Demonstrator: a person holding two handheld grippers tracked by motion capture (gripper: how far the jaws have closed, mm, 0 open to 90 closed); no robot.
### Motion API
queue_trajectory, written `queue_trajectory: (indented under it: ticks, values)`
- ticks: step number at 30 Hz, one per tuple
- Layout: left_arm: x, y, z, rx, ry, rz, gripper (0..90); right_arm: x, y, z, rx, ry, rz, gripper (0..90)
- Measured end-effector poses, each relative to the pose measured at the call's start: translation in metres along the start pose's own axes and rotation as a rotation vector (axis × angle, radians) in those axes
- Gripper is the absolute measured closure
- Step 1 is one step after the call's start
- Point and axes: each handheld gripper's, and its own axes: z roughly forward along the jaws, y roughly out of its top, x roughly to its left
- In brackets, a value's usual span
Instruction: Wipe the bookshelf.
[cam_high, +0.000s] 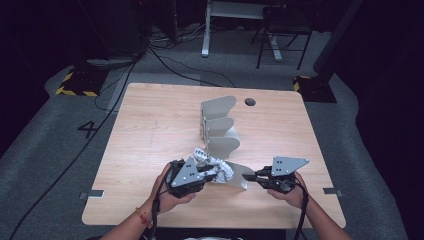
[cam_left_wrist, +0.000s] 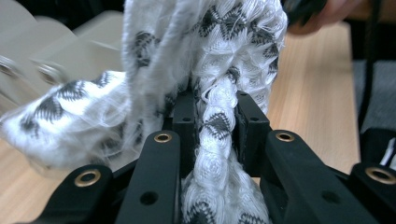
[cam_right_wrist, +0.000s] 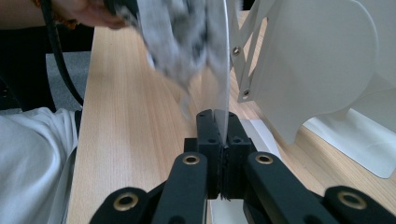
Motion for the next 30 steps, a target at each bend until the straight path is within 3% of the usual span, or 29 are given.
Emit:
queue_trajectory:
  ticks: [4, 9, 12, 14, 16, 21, 27, 30]
  values:
    - [-0.013, -0.007, 0.023, 0.098, 0.006, 0.023, 74.5, 0.003, 0.001, 0.003, -0.006, -0.004, 0.001, 88.7]
    - [-0.018, -0.025, 0.047, 0.215, -0.014, 0.034, 74.5, 0.005, 0.002, 0.002, -0.021, -0.030, 0.001, 84.9]
    - [-0.015, -0.038, 0.055, 0.269, -0.026, 0.014, 74.5, 0.005, 0.006, -0.004, -0.049, -0.035, 0.006, 81.8]
    - [-0.011, -0.043, 0.054, 0.285, -0.037, -0.012, 74.6, 0.005, 0.008, -0.008, -0.053, -0.036, 0.000, 87.6]
    - [-0.006, -0.045, 0.050, 0.268, -0.037, -0.031, 74.7, 0.005, 0.008, -0.010, -0.042, -0.042, -0.013, 88.2]
    - [-0.004, -0.033, 0.036, 0.199, -0.004, -0.018, 74.9, 0.005, 0.010, -0.008, -0.038, -0.030, -0.005, 89.0]
    - [-0.007, 0.003, 0.013, 0.015, 0.041, 0.017, 74.7, 0.008, 0.012, -0.004, -0.037, -0.049, 0.016, 89.1]
    - [-0.012, 0.017, 0.009, -0.056, 0.040, 0.032, 74.7, 0.008, 0.012, -0.003, -0.040, -0.054, 0.025, 89.2]
